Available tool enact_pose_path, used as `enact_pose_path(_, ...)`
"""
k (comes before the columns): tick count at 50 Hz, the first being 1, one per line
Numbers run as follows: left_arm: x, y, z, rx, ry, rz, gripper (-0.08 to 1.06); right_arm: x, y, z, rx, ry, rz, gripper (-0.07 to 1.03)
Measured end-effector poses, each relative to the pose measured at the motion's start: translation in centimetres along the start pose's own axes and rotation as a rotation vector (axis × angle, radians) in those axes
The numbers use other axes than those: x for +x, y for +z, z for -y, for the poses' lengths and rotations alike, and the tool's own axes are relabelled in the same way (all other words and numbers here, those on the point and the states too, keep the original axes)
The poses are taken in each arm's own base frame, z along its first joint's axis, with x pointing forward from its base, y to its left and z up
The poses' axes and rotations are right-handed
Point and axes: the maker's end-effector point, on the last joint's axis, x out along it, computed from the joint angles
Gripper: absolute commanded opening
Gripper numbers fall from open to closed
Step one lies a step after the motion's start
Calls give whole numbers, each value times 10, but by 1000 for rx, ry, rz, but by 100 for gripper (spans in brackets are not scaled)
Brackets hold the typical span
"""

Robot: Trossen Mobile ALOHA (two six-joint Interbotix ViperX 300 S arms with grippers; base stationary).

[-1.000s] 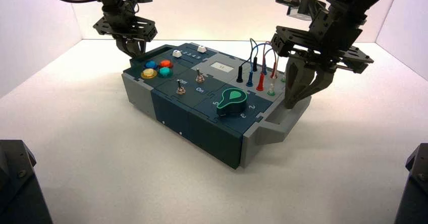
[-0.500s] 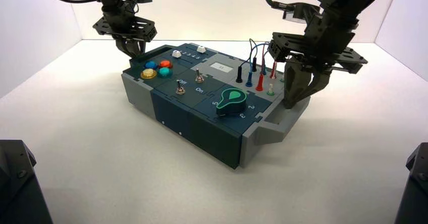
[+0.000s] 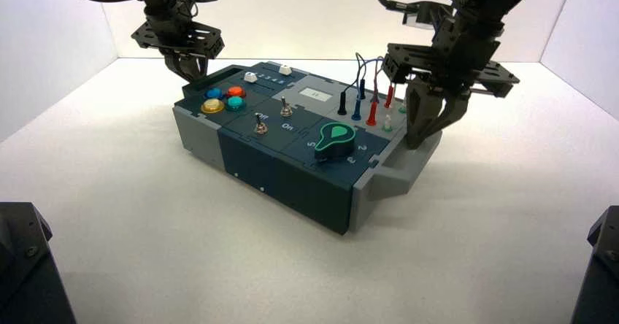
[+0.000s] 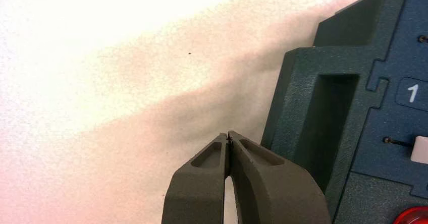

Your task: Flip the top switch on with the right gripper.

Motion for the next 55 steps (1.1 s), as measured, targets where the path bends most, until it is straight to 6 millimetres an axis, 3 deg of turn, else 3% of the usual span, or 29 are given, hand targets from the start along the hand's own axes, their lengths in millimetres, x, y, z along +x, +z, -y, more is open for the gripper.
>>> enact_pose_path(23,1,2,9,39,-8,-2,-3,-5,37,31,46,-48,24,-2)
enact_pose_path(55,2,2,12,45,-13,-9,-3,-1,79,40,22,-86,20,-2)
